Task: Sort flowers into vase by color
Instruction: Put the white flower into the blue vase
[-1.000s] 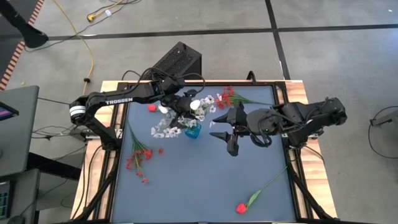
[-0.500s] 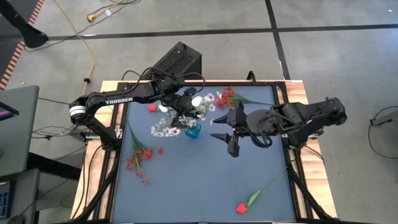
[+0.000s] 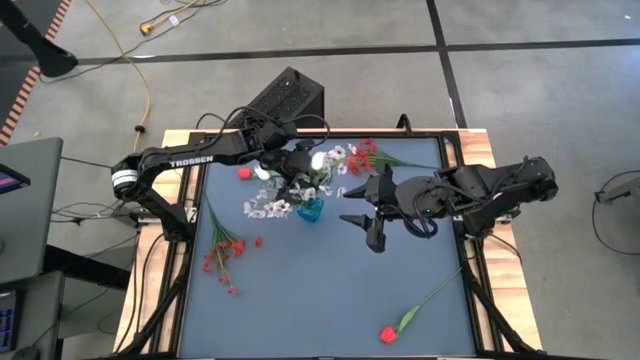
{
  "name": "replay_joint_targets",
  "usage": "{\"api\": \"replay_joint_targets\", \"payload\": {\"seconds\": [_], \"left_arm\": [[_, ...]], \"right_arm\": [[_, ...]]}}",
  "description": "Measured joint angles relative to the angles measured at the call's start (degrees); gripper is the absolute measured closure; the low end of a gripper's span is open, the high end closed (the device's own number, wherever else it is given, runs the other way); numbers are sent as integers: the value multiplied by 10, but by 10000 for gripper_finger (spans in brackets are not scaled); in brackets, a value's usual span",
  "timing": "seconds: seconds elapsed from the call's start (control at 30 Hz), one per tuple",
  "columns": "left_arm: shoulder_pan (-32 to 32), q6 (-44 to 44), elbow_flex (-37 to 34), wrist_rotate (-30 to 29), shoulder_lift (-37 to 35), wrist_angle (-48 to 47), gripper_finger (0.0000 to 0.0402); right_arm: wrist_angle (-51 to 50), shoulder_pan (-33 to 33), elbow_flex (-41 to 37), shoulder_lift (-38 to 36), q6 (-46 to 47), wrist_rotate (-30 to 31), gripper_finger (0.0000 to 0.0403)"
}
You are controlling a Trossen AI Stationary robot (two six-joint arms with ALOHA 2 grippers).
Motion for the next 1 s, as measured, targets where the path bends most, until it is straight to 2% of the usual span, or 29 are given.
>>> {"api": "replay_joint_targets", "payload": {"seconds": [0.33, 0.57, 1.0], "left_arm": [[6, -1, 40, -2, 0, -12, 269], [7, 45, 81, -57, -1, -94, 269], [7, 77, 155, -82, -1, -220, 269]], "right_arm": [[-2, 0, 0, 0, 0, 0, 138], [-2, 0, 0, 0, 1, 0, 138], [-2, 0, 0, 0, -11, 0, 138]]}}
